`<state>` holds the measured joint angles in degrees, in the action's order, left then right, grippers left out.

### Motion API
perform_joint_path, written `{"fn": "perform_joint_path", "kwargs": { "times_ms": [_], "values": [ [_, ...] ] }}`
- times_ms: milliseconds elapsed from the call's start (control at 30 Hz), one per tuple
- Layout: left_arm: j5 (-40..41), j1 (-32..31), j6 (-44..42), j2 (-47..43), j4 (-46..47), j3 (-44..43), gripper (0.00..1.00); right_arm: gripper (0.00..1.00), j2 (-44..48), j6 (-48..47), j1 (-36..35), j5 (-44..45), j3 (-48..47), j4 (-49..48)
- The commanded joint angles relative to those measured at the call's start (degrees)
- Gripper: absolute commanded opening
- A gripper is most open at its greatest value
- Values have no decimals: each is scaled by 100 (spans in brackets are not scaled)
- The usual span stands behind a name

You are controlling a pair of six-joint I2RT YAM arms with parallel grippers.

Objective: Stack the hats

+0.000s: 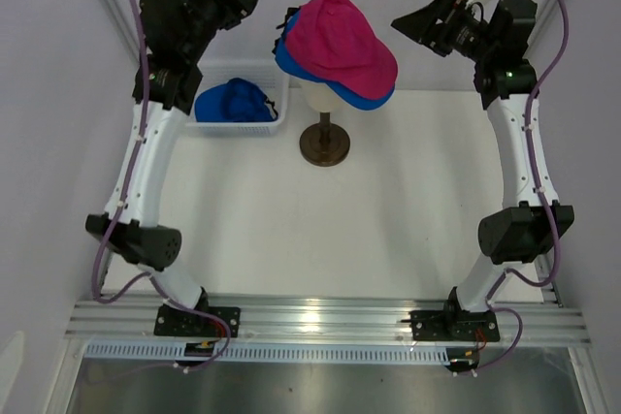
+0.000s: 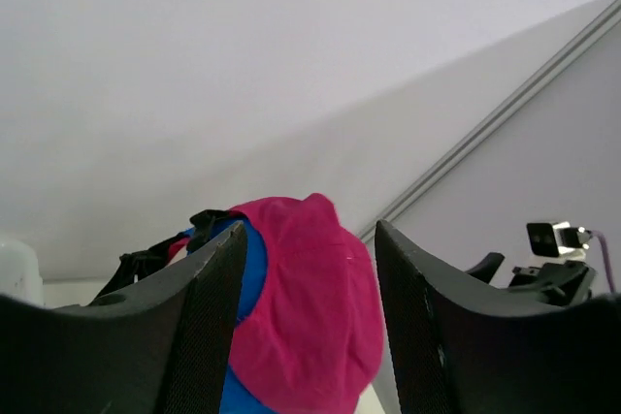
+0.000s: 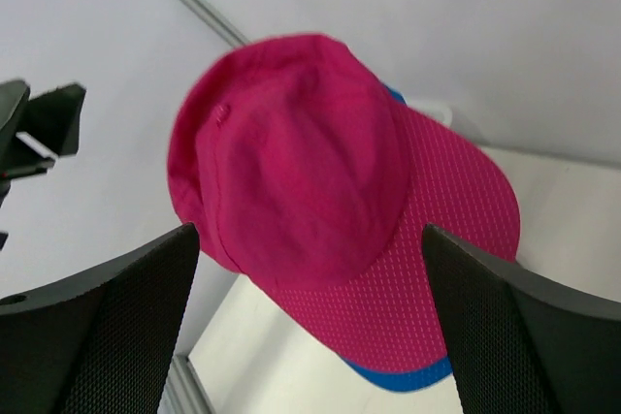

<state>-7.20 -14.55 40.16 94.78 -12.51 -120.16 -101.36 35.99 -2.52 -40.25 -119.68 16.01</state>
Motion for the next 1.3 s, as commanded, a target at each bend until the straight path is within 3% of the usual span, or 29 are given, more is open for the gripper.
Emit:
{"fn": "perform_joint_path", "kwargs": {
  "times_ms": [0,100,633,800,933,1033,1267],
  "values": [
    [-352,4,-246,891,-1058,-622,59,100,397,-48,-37,-45,365,-37],
    [-527,-4,-106,1384,-1148,-1202,59,100,538,-179,-64,-9,533,182],
    [-555,-75,124,1772,-937,-816,41,97,714,-259,-204,184,1131,280],
    [174,-224,-245,1710,-1297,-834,32,95,626,-268,-336,377,1131,420],
    [798,-268,-386,1666,-1490,-807,20,93,547,-435,-564,711,1148,683],
    [922,-277,-404,1684,-1605,-807,15,88,521,-374,-609,878,1254,684],
    [1010,-303,-369,1588,-1632,-325,15,82,530,-206,-618,1186,1517,614]
  ]
}}
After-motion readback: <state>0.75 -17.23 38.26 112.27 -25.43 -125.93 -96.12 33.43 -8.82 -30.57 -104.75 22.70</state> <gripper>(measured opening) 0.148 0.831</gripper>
